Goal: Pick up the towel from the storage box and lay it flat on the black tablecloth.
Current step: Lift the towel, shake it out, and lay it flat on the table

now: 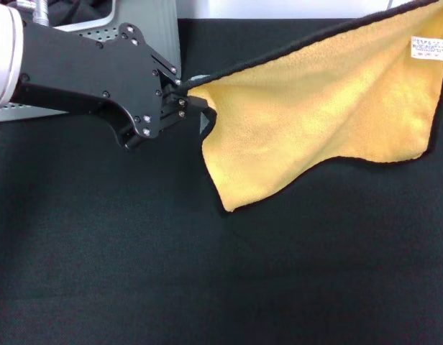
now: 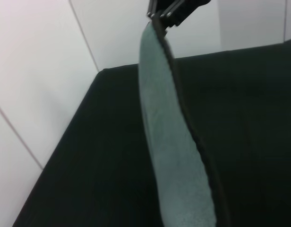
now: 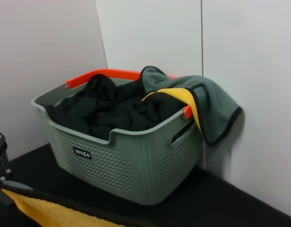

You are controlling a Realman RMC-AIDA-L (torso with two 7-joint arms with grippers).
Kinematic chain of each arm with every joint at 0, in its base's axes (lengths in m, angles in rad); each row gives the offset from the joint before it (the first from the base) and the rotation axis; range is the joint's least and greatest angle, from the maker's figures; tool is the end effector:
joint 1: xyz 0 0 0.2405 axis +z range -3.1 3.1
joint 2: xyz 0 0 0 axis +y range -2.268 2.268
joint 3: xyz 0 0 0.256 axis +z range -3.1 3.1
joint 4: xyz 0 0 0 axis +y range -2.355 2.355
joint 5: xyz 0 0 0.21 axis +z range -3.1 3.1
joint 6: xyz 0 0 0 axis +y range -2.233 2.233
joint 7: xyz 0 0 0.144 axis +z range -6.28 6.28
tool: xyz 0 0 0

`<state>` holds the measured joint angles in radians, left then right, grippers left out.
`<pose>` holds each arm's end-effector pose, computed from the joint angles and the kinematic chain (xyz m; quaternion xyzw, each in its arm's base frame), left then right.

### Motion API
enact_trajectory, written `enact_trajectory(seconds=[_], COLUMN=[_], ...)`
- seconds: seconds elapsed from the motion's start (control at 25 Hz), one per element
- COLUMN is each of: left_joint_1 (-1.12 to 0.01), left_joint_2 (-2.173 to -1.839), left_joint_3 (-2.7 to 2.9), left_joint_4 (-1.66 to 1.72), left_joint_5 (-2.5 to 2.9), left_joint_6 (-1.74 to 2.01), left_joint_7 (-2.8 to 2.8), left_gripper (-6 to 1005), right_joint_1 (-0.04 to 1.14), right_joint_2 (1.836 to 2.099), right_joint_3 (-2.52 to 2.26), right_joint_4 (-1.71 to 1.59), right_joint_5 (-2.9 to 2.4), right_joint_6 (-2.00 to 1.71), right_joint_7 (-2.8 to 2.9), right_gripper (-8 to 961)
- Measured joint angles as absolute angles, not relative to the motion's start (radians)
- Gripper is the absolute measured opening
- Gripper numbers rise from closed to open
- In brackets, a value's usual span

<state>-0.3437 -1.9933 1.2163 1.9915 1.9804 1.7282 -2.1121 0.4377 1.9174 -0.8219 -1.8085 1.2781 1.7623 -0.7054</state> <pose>-0.1007 0.2776 0.0956 -0.9854 0.0184 -0.0344 0.1656 0.1268 0.3123 0.1812 -0.9329 0.2139 0.1615 0.2406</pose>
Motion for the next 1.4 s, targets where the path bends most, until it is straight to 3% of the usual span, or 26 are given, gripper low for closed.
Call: enact_trajectory(seconds=[0.36,0.56,0.84,1.4], left_joint_1=[-0.337,-0.34,-0.329,-0.216], left_joint_2=[-1.99,-1.972,-1.917,-1.855], left_joint_3=[1.223,1.16,1.06,1.035], left_joint_4=[2.017,2.017,2.019,2.02], left_joint_5=[1.957,1.903,1.734,1.512], left_joint_6=[1.826,1.88,1.963,2.03], left_joint_7=[-2.118,-2.115,-2.122,-2.18], left_gripper=[20,20,21,20], right_joint_1=[0.365,0.269,0.156,-0.005], right_joint_2=[1.949,1.996,1.995,1.988], right_joint_3=[-0.862,-0.884,-1.012,-1.127], right_joint_4=[-1.852,-1.953,-2.014,-2.011], right_joint_5=[1.442,1.496,1.528,1.662], right_joint_6=[1.789,1.788,1.781,1.806], right_joint_7=[-0.631,-0.594,-0.553,-0.588], right_gripper=[41,42,44,48])
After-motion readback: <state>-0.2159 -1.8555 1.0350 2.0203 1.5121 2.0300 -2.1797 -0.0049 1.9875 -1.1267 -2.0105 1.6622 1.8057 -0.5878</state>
